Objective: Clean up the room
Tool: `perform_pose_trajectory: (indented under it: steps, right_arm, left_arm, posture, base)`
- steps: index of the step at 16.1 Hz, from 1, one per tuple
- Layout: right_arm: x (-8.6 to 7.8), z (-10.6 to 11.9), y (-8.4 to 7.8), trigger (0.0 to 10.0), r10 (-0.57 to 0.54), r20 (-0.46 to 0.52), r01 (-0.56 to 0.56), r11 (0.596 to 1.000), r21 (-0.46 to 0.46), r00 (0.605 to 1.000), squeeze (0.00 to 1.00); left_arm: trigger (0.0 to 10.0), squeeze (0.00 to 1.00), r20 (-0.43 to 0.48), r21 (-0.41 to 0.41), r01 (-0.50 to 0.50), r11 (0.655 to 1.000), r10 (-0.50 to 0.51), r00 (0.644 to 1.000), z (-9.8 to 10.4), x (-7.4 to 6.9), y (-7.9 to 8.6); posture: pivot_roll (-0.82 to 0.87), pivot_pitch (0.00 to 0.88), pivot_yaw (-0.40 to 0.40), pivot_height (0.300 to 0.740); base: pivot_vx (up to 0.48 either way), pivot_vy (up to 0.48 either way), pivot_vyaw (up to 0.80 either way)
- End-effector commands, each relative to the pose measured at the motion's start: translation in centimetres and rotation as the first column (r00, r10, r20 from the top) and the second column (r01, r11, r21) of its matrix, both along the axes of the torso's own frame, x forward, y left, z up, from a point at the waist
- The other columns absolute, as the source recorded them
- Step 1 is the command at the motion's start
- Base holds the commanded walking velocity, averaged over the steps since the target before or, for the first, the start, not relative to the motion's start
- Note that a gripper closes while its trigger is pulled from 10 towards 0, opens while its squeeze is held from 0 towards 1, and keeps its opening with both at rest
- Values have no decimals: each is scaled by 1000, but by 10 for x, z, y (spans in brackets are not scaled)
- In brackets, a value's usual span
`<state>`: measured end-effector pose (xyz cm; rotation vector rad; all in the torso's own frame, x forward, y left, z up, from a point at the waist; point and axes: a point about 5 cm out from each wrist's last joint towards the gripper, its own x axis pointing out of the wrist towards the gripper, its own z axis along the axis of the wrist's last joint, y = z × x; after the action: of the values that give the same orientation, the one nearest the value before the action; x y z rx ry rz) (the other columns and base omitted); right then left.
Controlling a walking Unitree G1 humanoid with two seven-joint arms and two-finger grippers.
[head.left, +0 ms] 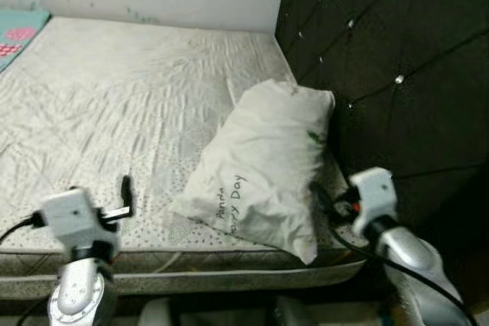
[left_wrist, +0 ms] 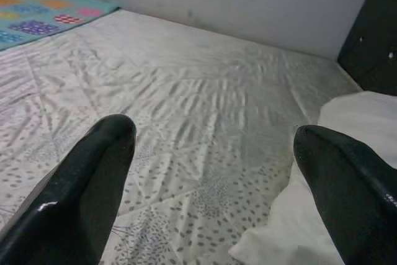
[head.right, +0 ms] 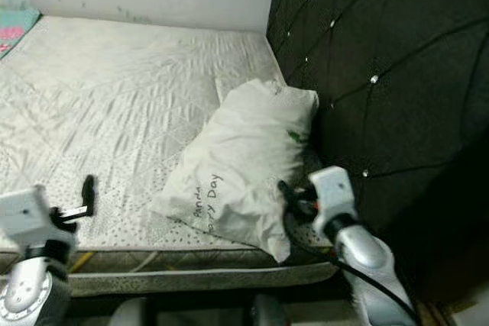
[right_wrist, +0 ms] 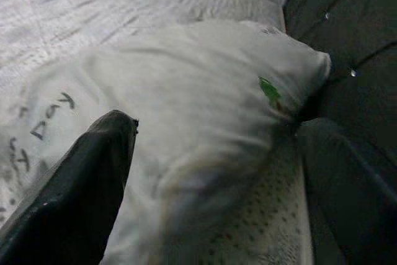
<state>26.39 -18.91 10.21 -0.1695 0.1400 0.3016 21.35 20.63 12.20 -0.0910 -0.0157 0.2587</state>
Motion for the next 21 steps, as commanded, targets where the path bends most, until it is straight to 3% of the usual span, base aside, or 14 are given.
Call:
perform_pose_trajectory:
  steps: [1, 6, 10, 12, 14, 15, 19, 21]
  right_arm:
    - [-3, 9, 2, 10000, 12, 24, -12, 1000, 11, 1000, 0]
    - [-14, 5, -1, 10000, 57, -24, -57, 998, 7, 998, 0]
    - [-1, 3, -2, 10000, 89, -50, -89, 996, -11, 995, 0]
    - [7, -1, 1, 10000, 148, -117, -155, 987, -47, 982, 0]
    - [18, -1, 5, 10000, 185, -140, -193, 980, -51, 973, 0]
    - [32, 2, 11, 10000, 208, -132, -220, 973, -76, 969, 0]
    - [59, 7, 26, 10000, 179, -120, -189, 979, -79, 977, 0]
    - [74, 9, 45, 10000, 152, -120, -160, 985, -62, 981, 0]
  left_arm:
    - [10000, 0, 0, 15, -22, 1000, 22, 1000, 6, -6, 4]
    - [10000, 0, -30, 26, -33, 999, 34, 999, 9, -24, 2]
    - [10000, 0, -58, 45, -17, 999, 20, 998, 12, -26, 6]
    - [10000, 0, -48, 94, 28, 995, -23, 999, 19, -27, 0]
    - [10000, 0, -52, 88, 29, 996, -24, 998, 19, -31, -3]
    - [10000, 0, -58, 83, 51, 995, -47, 997, 18, -31, -9]
    - [10000, 0, -64, 71, 69, 995, -64, 996, 21, -31, -13]
    - [10000, 0, -77, 63, 78, 995, -73, 994, 21, -35, -15]
  posture:
    - [-46, 40, -129, 629]
    - [-24, 108, -135, 579]
    - [-20, 134, -108, 579]
    - [-15, 172, -134, 579]
    - [-6, 179, -139, 579]
    - [-1, 185, -144, 579]
    - [21, 202, -143, 579]
    - [33, 213, -141, 579]
  base:
    - [0, 0, 0]
    - [0, 0, 0]
    - [0, 0, 0]
    - [0, 0, 0]
    - [0, 0, 0]
    - [0, 0, 0]
    - [0, 0, 0]
    - [0, 0, 0]
